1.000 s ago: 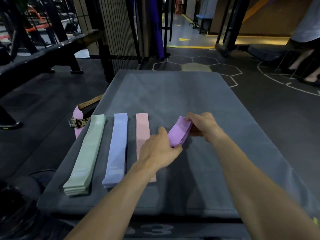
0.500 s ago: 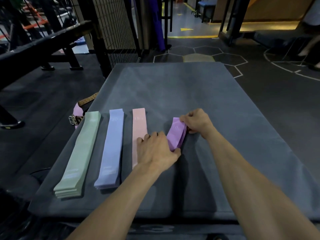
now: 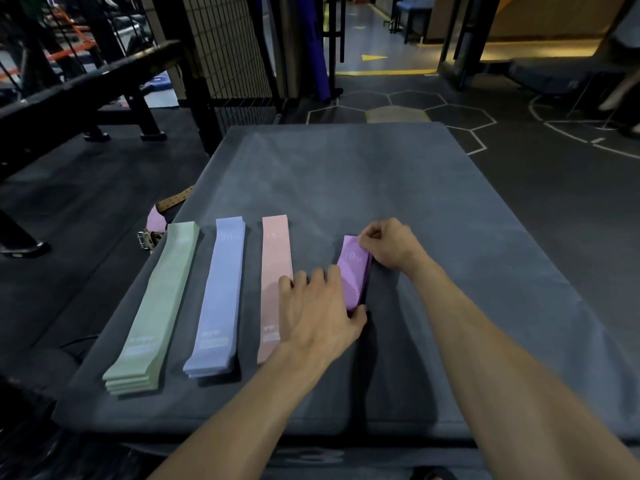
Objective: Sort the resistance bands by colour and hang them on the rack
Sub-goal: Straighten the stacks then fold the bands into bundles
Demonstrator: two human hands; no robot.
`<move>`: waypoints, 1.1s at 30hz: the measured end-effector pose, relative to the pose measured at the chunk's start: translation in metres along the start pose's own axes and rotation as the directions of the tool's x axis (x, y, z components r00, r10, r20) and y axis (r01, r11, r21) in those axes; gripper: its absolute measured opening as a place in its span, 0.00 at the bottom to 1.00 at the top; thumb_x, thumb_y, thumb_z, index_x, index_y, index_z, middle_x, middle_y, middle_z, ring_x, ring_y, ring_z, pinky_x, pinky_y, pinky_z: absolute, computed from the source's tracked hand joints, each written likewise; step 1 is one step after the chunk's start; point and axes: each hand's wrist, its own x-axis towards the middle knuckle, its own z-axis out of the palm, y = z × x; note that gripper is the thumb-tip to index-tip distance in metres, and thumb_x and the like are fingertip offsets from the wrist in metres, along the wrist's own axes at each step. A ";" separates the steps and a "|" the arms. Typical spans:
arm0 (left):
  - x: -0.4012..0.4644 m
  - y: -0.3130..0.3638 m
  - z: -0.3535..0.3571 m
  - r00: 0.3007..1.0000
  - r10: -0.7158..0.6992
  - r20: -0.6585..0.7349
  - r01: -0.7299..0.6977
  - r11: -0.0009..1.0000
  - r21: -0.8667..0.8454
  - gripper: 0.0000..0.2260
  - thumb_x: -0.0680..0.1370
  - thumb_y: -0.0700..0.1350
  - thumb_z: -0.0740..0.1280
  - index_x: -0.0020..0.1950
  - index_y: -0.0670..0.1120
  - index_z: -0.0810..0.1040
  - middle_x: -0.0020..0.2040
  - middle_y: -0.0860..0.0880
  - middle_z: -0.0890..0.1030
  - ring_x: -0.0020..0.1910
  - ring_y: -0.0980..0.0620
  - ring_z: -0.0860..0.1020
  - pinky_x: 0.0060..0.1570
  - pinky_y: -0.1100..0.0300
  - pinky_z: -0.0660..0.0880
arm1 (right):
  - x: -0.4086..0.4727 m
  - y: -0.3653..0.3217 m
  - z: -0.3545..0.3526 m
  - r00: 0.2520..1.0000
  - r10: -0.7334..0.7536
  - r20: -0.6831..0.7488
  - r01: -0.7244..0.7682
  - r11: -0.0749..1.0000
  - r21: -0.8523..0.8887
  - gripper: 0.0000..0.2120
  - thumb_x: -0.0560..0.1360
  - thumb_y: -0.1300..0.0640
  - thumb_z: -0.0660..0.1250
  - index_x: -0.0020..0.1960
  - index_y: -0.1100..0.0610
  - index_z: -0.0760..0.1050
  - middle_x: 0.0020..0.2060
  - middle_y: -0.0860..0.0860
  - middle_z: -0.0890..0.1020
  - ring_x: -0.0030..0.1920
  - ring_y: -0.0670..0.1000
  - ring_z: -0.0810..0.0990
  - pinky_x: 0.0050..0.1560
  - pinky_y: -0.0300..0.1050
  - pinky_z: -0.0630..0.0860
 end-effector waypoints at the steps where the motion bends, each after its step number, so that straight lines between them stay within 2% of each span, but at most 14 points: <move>1: 0.000 0.000 0.000 1.000 0.002 -0.001 -0.002 1.000 0.002 0.23 0.74 0.67 0.62 0.56 0.50 0.70 0.53 0.50 0.80 0.50 0.45 0.75 0.48 0.50 0.63 | 0.000 0.000 0.001 1.000 -0.018 -0.008 0.018 0.999 -0.029 0.09 0.77 0.56 0.65 0.49 0.57 0.84 0.48 0.53 0.86 0.53 0.55 0.81 0.46 0.37 0.69; 4: 0.000 0.001 0.001 1.000 -0.002 -0.003 0.002 1.000 -0.006 0.23 0.74 0.67 0.62 0.56 0.50 0.70 0.53 0.50 0.79 0.49 0.45 0.75 0.49 0.50 0.63 | 0.000 0.000 0.003 0.996 -0.086 -0.032 0.082 0.989 -0.122 0.10 0.77 0.57 0.64 0.47 0.57 0.84 0.47 0.54 0.87 0.51 0.58 0.81 0.46 0.39 0.70; 7: 0.001 -0.001 0.000 1.000 -0.020 0.001 0.020 0.998 -0.058 0.23 0.74 0.68 0.62 0.54 0.50 0.69 0.52 0.50 0.79 0.48 0.47 0.75 0.48 0.50 0.62 | -0.001 0.002 0.003 0.992 -0.120 -0.036 0.112 0.978 -0.174 0.10 0.77 0.56 0.64 0.47 0.55 0.84 0.46 0.54 0.87 0.49 0.59 0.82 0.46 0.43 0.76; 10: 0.002 -0.003 0.000 0.999 -0.050 0.007 0.050 0.993 -0.105 0.23 0.74 0.69 0.62 0.51 0.50 0.67 0.51 0.51 0.80 0.48 0.46 0.75 0.49 0.50 0.63 | -0.001 0.001 0.003 0.991 -0.119 -0.054 0.109 0.979 -0.171 0.10 0.75 0.56 0.65 0.49 0.52 0.85 0.48 0.51 0.87 0.51 0.56 0.83 0.52 0.45 0.79; 14: 0.002 -0.006 -0.003 0.999 -0.050 0.001 0.050 0.992 -0.116 0.23 0.73 0.68 0.63 0.49 0.50 0.65 0.48 0.51 0.80 0.47 0.46 0.75 0.49 0.50 0.63 | -0.001 -0.001 0.003 0.990 -0.120 -0.068 0.107 0.979 -0.173 0.08 0.73 0.56 0.66 0.47 0.52 0.84 0.46 0.52 0.87 0.50 0.58 0.83 0.52 0.50 0.80; 18: 0.000 -0.006 -0.004 0.999 -0.032 -0.025 0.029 0.992 -0.123 0.21 0.73 0.67 0.64 0.50 0.51 0.64 0.48 0.51 0.81 0.46 0.46 0.76 0.47 0.51 0.64 | 0.001 -0.004 0.002 0.996 -0.075 -0.053 0.064 0.981 -0.181 0.08 0.73 0.57 0.65 0.44 0.54 0.83 0.44 0.55 0.86 0.47 0.60 0.82 0.45 0.46 0.78; 21: -0.001 -0.007 -0.004 0.999 -0.007 -0.031 0.003 0.994 -0.111 0.22 0.73 0.67 0.64 0.51 0.51 0.65 0.48 0.52 0.81 0.45 0.47 0.76 0.46 0.51 0.64 | 0.004 -0.009 0.001 1.000 -0.015 -0.009 0.012 0.978 -0.207 0.08 0.73 0.58 0.63 0.37 0.53 0.79 0.40 0.55 0.84 0.44 0.61 0.81 0.42 0.44 0.74; 23: -0.002 -0.008 -0.004 1.000 0.008 -0.002 -0.008 0.992 -0.129 0.23 0.73 0.69 0.64 0.53 0.51 0.68 0.48 0.52 0.80 0.46 0.48 0.76 0.47 0.52 0.64 | 0.008 -0.013 0.000 1.000 0.022 0.021 -0.016 0.975 -0.222 0.08 0.71 0.57 0.62 0.35 0.53 0.78 0.40 0.55 0.84 0.44 0.61 0.82 0.45 0.47 0.78; 25: -0.003 -0.010 -0.005 1.000 0.024 0.016 -0.021 0.989 -0.146 0.24 0.74 0.70 0.62 0.54 0.51 0.71 0.49 0.53 0.80 0.47 0.48 0.76 0.48 0.52 0.66 | 0.012 -0.017 -0.003 0.997 0.064 0.033 -0.055 0.972 -0.230 0.09 0.70 0.56 0.63 0.42 0.54 0.82 0.46 0.57 0.85 0.48 0.62 0.82 0.51 0.50 0.81; 27: -0.003 -0.013 -0.008 0.999 0.044 0.022 -0.039 0.985 -0.170 0.19 0.78 0.66 0.60 0.55 0.52 0.72 0.49 0.53 0.81 0.48 0.47 0.77 0.50 0.51 0.68 | 0.013 -0.020 -0.004 0.994 0.106 0.031 -0.096 0.966 -0.241 0.12 0.69 0.55 0.64 0.49 0.56 0.83 0.48 0.58 0.84 0.49 0.62 0.82 0.52 0.50 0.81; 31: -0.003 -0.019 -0.011 0.995 0.095 0.042 -0.082 0.965 -0.249 0.07 0.82 0.53 0.61 0.57 0.53 0.72 0.52 0.54 0.81 0.50 0.49 0.78 0.52 0.54 0.68 | 0.015 -0.024 -0.005 0.989 0.140 0.037 -0.127 0.961 -0.244 0.13 0.71 0.56 0.65 0.52 0.57 0.83 0.49 0.59 0.83 0.49 0.62 0.82 0.52 0.50 0.81; 33: -0.002 -0.020 -0.010 0.994 0.089 0.064 -0.065 0.950 -0.305 0.06 0.82 0.48 0.61 0.58 0.53 0.73 0.53 0.54 0.81 0.51 0.49 0.78 0.53 0.54 0.68 | 0.015 -0.025 -0.005 0.987 0.148 0.058 -0.130 0.962 -0.241 0.12 0.71 0.57 0.65 0.51 0.58 0.83 0.48 0.59 0.84 0.48 0.61 0.82 0.51 0.50 0.82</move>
